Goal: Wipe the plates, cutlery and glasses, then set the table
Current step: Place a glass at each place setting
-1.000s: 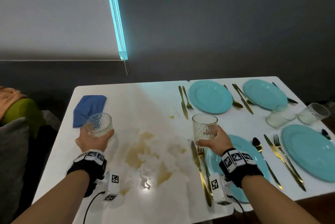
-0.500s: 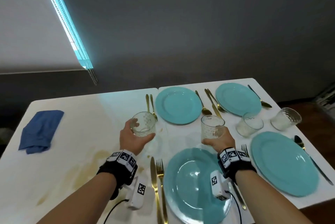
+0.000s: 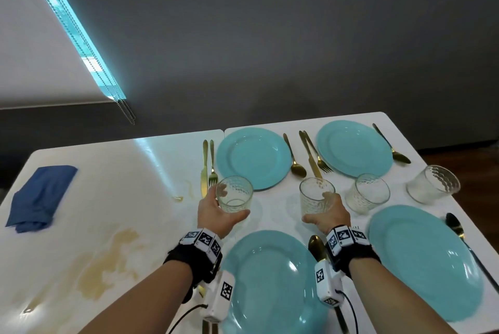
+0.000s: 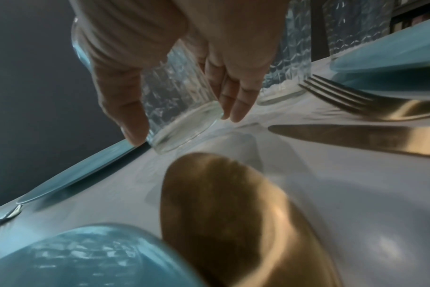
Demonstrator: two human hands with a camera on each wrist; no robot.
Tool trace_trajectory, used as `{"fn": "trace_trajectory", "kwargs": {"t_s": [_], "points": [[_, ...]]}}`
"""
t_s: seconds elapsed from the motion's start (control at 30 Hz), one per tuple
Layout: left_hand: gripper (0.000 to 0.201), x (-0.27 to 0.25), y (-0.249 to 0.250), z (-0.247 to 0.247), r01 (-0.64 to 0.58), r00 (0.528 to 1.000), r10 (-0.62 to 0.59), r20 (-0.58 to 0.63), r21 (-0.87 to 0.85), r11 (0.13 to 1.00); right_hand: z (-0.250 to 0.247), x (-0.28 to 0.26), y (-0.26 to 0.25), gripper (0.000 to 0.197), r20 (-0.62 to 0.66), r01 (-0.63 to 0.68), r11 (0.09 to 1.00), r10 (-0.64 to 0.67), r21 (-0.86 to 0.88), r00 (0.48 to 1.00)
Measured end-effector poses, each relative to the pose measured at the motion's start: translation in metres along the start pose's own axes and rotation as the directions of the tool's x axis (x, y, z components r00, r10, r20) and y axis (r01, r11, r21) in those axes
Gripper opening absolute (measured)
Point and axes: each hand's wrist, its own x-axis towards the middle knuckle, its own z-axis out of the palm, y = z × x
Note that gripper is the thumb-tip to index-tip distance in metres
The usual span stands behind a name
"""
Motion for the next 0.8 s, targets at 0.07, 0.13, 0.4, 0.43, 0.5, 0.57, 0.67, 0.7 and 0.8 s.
{"fn": "trace_trajectory", "kwargs": {"t_s": [0.07,0.13,0.4,0.43,0.5,0.57,0.67,0.7,0.8], "points": [[0.078,0.001,0.001,0.004,0.002,1.000,-0.003,0.002,0.020,1.000,0.000,0.003,0.000,0.088,0.005,0.002,1.000,-0.002,-0.001,1.000],[0.077,0.001,0.004,0.008,0.006,1.000,-0.006,0.007,0.024,1.000,0.001,0.005,0.001,0.087,0.014,0.009,1.000,-0.009,0.002,1.000],[0.072,-0.001,0.010,0.018,-0.002,1.000,0.002,0.018,0.011,1.000,-0.003,0.008,0.005,0.090,0.048,0.032,0.999,-0.034,0.039,0.998],[0.072,-0.001,0.009,0.020,-0.002,1.000,0.001,0.018,0.012,1.000,-0.004,0.007,0.006,0.092,0.047,0.033,0.998,-0.035,0.057,0.998],[0.073,0.000,0.007,0.023,0.004,1.000,-0.004,0.019,0.010,1.000,-0.004,0.007,0.008,0.094,0.046,0.032,0.997,-0.036,0.076,0.998],[0.074,0.001,0.004,0.026,0.006,1.000,-0.006,0.023,0.017,1.000,-0.004,0.006,0.010,0.096,0.046,0.029,0.996,-0.033,0.082,0.998],[0.076,0.002,-0.001,0.029,0.019,0.999,-0.021,0.042,0.034,0.999,-0.004,0.007,0.012,0.098,0.047,0.016,0.996,-0.020,0.083,0.999],[0.077,0.002,-0.002,0.030,0.022,0.999,-0.024,0.045,0.036,0.999,-0.004,0.007,0.012,0.099,0.046,0.008,0.997,-0.011,0.080,0.999],[0.079,0.004,-0.008,0.034,0.021,0.998,-0.023,0.050,0.045,0.999,-0.006,0.008,0.013,0.101,0.038,-0.029,0.997,0.026,0.073,0.999]]}}
